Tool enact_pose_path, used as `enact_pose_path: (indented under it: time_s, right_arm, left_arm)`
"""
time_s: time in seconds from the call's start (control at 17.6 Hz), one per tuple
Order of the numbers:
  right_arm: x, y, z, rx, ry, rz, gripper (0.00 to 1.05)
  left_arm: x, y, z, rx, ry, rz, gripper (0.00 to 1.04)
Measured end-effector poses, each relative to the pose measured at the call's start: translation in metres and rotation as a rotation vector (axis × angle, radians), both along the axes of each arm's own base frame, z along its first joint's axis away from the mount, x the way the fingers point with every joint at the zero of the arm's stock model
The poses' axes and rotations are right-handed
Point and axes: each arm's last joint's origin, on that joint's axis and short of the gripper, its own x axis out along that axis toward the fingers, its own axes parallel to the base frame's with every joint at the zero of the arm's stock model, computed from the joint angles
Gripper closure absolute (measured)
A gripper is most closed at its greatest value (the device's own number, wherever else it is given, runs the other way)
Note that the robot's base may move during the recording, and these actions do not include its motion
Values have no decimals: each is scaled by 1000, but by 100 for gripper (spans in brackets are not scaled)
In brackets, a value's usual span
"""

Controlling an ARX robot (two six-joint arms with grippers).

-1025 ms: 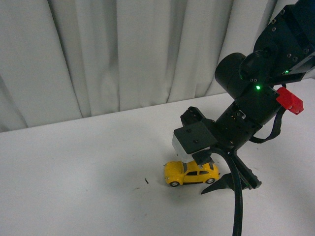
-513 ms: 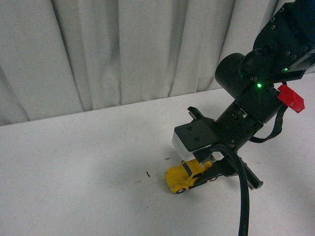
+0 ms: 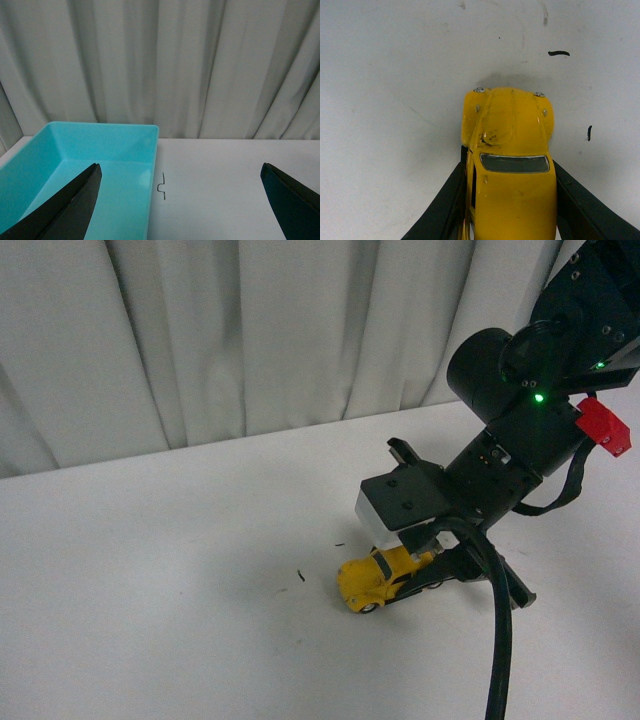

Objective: Wind up and store yellow beetle toy

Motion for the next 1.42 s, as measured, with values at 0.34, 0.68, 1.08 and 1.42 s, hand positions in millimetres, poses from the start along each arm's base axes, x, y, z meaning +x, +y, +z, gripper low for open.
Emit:
enact_pose_path:
  time_s: [0.34,0.68,1.08,1.42]
  right_arm:
    - [-8,-20,-1,4,8,-52,63]
    - [-20,-56,-3,20,50,-157,63]
    - [-34,-84,-4,34,76,-245,63]
    - [-60,-112,-6,-13,91,-342,63]
  left_arm:
    - [0,0,0,0,0,0,7]
    - [0,0,0,0,0,0,7]
    - [0,0,0,0,0,0,7]
    - [0,0,0,0,0,0,7]
